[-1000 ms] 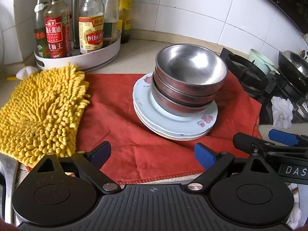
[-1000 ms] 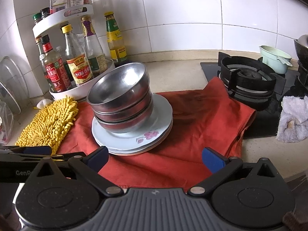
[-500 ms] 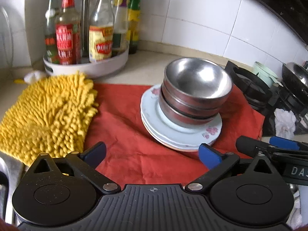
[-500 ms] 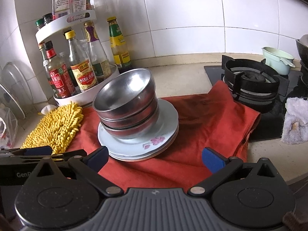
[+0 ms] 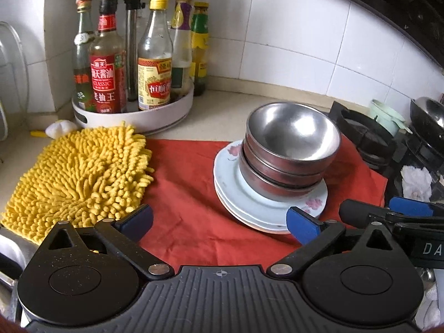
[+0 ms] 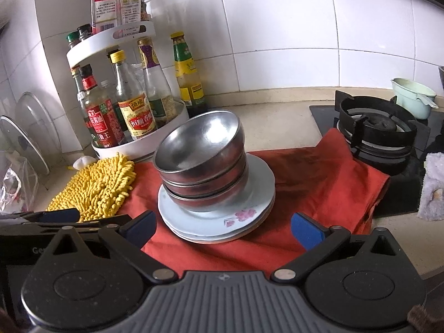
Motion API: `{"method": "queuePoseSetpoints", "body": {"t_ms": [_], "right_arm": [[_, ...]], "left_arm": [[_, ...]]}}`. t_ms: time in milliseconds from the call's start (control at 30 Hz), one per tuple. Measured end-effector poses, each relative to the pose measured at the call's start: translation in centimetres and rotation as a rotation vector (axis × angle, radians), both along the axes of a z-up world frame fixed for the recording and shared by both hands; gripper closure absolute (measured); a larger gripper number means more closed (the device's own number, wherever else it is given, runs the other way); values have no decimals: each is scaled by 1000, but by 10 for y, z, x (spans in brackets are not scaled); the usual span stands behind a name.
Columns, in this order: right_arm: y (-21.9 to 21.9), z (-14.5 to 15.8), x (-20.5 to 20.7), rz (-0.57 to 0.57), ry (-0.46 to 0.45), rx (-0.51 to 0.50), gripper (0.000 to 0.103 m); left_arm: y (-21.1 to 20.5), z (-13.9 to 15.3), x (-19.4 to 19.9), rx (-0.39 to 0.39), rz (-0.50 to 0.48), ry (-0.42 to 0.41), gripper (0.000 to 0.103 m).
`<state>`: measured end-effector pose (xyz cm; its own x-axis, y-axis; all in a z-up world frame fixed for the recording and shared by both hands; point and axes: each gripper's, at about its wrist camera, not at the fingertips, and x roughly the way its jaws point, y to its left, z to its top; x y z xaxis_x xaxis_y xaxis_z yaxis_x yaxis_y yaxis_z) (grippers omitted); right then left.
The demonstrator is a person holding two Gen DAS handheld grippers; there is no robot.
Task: Organize plates and bowls
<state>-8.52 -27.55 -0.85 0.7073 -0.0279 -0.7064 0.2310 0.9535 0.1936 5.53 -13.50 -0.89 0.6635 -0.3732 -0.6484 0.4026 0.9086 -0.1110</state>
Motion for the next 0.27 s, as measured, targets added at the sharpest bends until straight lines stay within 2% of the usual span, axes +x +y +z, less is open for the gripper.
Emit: {"method": "queuePoseSetpoints", "body": {"t_ms": [133,267], "right_arm": [[-2,-1,2,3,-1,4,3],[-2,-2,3,-1,5,10,3]], "left_arm": [[-2,1,-6,19,16,-81,0],[-4,3,-3,29,9,-97,0]]}}
